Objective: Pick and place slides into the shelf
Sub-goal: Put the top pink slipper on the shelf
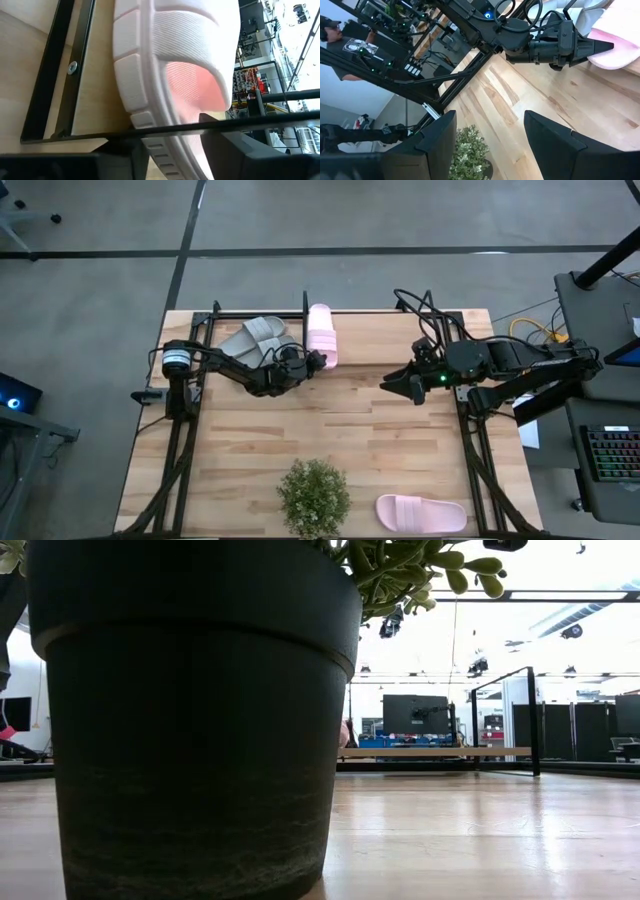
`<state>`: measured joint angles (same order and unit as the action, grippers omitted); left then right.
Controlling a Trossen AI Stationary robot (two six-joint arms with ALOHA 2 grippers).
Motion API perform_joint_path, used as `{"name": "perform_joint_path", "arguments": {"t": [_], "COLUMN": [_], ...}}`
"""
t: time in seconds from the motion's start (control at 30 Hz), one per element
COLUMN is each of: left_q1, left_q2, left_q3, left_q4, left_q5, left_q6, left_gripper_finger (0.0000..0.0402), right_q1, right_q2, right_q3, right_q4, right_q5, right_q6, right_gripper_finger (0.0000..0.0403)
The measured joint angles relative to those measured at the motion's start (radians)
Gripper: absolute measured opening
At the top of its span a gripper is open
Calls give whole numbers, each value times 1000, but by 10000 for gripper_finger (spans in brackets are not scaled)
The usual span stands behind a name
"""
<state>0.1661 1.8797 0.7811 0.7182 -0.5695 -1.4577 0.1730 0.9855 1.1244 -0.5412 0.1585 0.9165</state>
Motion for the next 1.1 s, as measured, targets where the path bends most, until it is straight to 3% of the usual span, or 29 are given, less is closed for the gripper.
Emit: {"name": "perform_joint_path", "arguments": {"t": [0.6, 0.9, 1.1], "left_q1": [0, -2, 5], "left_q2": [-17, -28, -67], "left_q3": [1, 0, -2], "left_q4": [-56, -57, -87], "left_q5": [75, 188, 199], "left_q6": [-27, -27, 34], "left_gripper_finger": [163, 163, 163], "right_q1": [12, 23, 23], "right_q2": [0, 0, 0], "right_q3": [0, 0, 0], "right_q4": [0, 0, 0], "right_q5": [0, -3, -4], "right_q6": [8, 8, 8], "right_gripper_finger": [224, 224, 224]}}
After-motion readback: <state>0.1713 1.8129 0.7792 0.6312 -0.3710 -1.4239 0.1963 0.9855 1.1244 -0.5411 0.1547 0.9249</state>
